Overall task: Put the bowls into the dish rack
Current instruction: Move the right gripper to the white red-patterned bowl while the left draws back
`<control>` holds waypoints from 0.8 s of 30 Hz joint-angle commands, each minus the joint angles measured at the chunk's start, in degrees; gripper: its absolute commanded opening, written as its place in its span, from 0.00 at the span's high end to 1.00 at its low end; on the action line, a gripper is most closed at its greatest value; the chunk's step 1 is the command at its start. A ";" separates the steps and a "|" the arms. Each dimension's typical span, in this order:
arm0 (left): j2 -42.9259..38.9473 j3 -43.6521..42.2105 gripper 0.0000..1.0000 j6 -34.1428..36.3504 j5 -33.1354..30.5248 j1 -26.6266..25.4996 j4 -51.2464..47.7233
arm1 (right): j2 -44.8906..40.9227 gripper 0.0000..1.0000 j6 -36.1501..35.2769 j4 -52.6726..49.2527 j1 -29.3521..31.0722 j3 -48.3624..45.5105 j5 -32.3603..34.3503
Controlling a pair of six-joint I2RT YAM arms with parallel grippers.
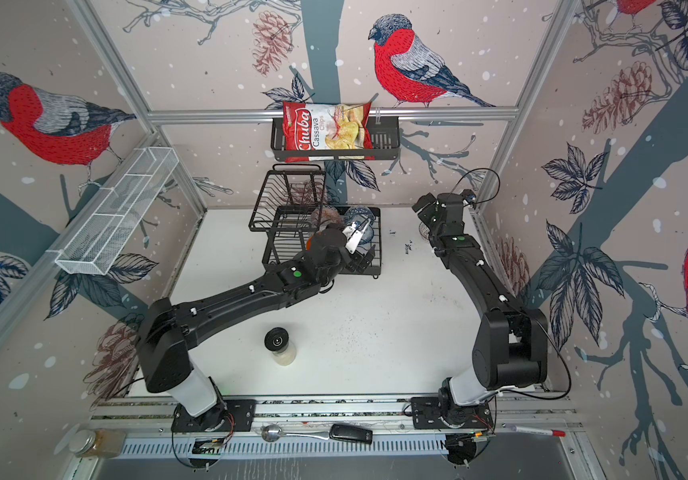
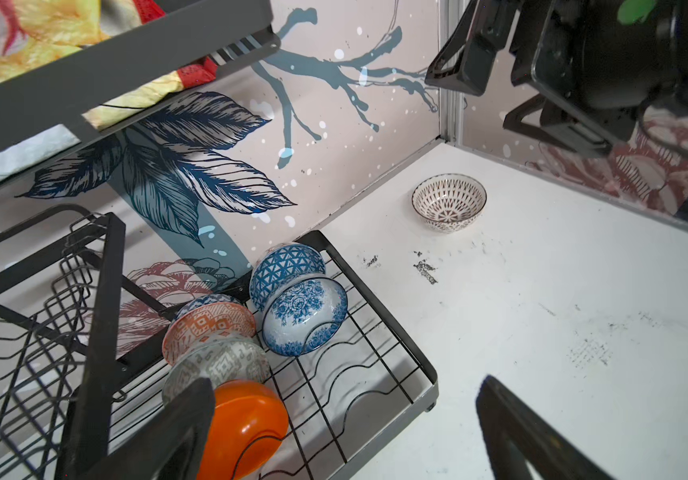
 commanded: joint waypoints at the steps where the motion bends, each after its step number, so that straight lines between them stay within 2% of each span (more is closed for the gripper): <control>1: 3.35 3.43 0.02 2.32 -4.19 -1.12 0.24 | 2.55 0.00 -4.20 -2.35 -1.83 1.03 -3.98; 6: 7.80 6.74 0.02 2.18 -5.19 -1.56 -0.29 | 9.34 0.00 -5.29 -6.93 -4.46 4.34 -5.46; 17: 12.17 7.31 0.02 4.07 -7.68 -1.62 3.57 | 18.19 0.00 -5.11 -4.40 -8.38 4.43 -6.43; 24: 13.44 6.43 0.02 3.78 -6.04 -1.40 4.99 | 23.04 0.10 -5.75 -5.07 -10.68 7.50 -7.70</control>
